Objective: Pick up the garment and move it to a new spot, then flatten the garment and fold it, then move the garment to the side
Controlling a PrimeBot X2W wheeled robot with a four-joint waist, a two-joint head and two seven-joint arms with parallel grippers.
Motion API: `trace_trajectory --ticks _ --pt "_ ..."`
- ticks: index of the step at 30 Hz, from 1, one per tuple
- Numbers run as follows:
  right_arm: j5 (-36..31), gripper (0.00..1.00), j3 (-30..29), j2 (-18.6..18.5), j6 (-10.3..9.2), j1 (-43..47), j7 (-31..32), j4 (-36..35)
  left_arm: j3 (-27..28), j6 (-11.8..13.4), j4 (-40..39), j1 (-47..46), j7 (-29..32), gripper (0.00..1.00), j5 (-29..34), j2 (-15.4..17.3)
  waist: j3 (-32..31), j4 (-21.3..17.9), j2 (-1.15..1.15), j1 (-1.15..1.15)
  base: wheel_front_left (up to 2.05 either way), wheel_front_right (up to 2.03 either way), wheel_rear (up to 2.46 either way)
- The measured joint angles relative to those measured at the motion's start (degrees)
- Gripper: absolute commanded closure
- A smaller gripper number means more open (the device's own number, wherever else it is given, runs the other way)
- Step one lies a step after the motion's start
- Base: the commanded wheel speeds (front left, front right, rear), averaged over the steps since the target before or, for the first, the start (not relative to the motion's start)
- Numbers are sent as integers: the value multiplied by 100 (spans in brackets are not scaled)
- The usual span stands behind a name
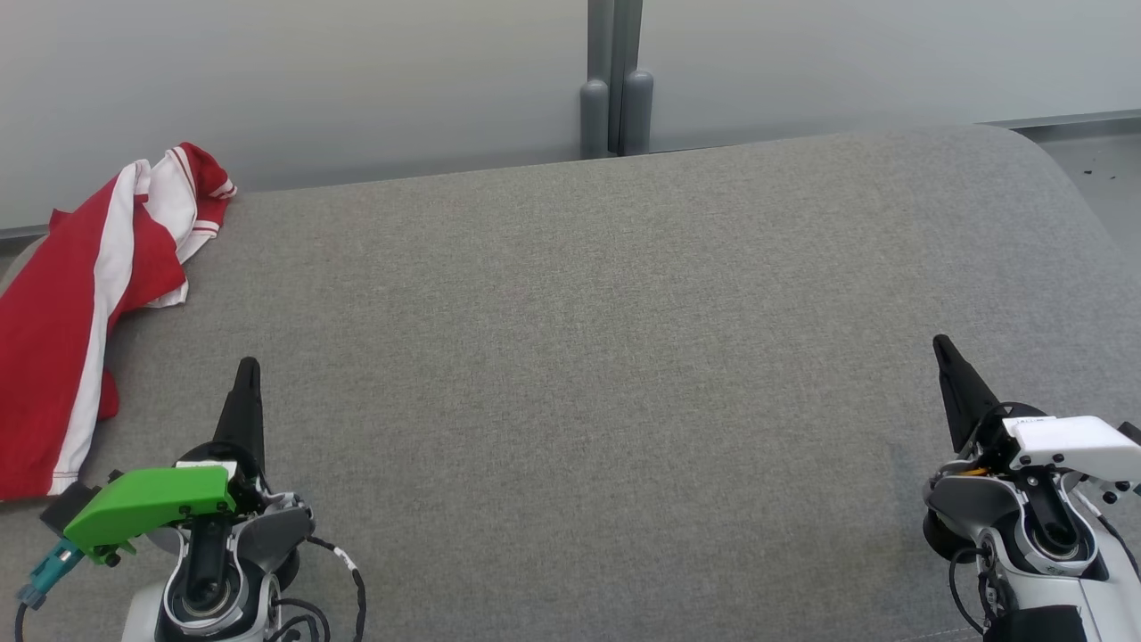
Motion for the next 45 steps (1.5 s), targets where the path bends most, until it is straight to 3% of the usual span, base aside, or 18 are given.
trace_trajectory --ticks 45 --pt "0 100 0 0 0 0 0 1 0 0 0 0 0 100 0 0 0 0 0 0 0 0 0"
